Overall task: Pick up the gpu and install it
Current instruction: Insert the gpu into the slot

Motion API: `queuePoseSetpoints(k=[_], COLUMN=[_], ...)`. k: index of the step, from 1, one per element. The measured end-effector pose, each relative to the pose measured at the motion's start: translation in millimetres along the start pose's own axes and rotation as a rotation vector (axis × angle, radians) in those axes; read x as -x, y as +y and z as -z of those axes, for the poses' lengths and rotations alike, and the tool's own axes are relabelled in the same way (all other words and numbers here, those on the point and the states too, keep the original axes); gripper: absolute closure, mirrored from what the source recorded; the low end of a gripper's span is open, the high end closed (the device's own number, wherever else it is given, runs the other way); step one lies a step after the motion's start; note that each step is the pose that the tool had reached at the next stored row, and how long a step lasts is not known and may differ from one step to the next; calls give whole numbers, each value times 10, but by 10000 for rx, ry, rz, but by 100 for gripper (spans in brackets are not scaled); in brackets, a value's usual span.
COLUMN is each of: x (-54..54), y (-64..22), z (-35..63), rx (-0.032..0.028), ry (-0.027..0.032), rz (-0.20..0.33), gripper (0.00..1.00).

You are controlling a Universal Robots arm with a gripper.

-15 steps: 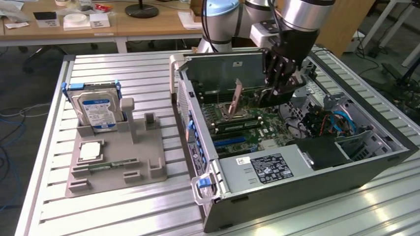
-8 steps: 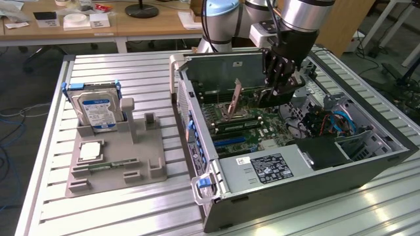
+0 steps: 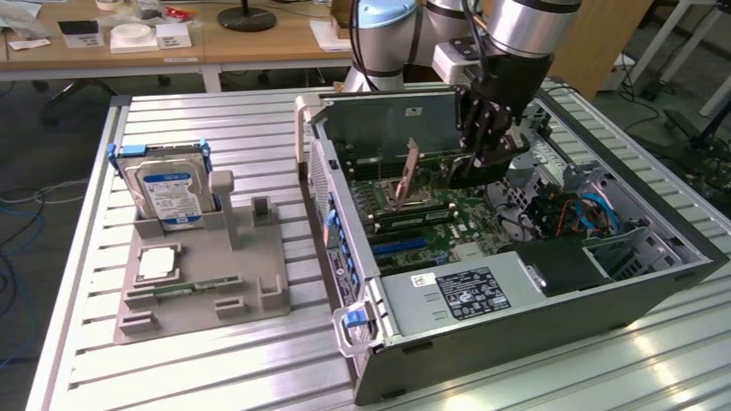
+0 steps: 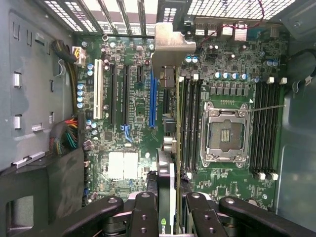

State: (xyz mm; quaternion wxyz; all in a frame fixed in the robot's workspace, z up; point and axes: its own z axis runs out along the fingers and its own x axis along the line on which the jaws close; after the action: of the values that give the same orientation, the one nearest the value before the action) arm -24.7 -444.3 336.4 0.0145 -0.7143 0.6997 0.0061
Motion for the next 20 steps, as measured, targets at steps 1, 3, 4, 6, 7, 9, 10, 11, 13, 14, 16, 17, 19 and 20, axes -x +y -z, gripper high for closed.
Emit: queuePoseSetpoints(k=[1, 3, 4, 6, 7, 9, 10, 11, 13, 14, 16, 17, 19, 20], x=[0, 0, 0, 0, 0, 0, 0, -1, -1, -1, -1, -1, -1, -1], y=[0, 1, 2, 2, 2, 3, 5, 7, 10, 11, 12, 13, 13, 13], z=[-1, -1, -3, -3, -3, -10, -15, -20, -33, -36, -38, -40, -41, -42], rx=[1, 1, 0, 0, 0, -1, -1, 0, 0, 0, 1, 1, 1, 0], ry=[1, 2, 0, -1, 0, -4, -5, -1, -2, 0, 2, 2, 0, 1], rz=[1, 2, 1, 0, 1, 0, 0, 0, 0, 0, 1, 1, 1, 1], gripper=[73, 73, 73, 73, 73, 73, 73, 73, 73, 73, 73, 73, 73, 73])
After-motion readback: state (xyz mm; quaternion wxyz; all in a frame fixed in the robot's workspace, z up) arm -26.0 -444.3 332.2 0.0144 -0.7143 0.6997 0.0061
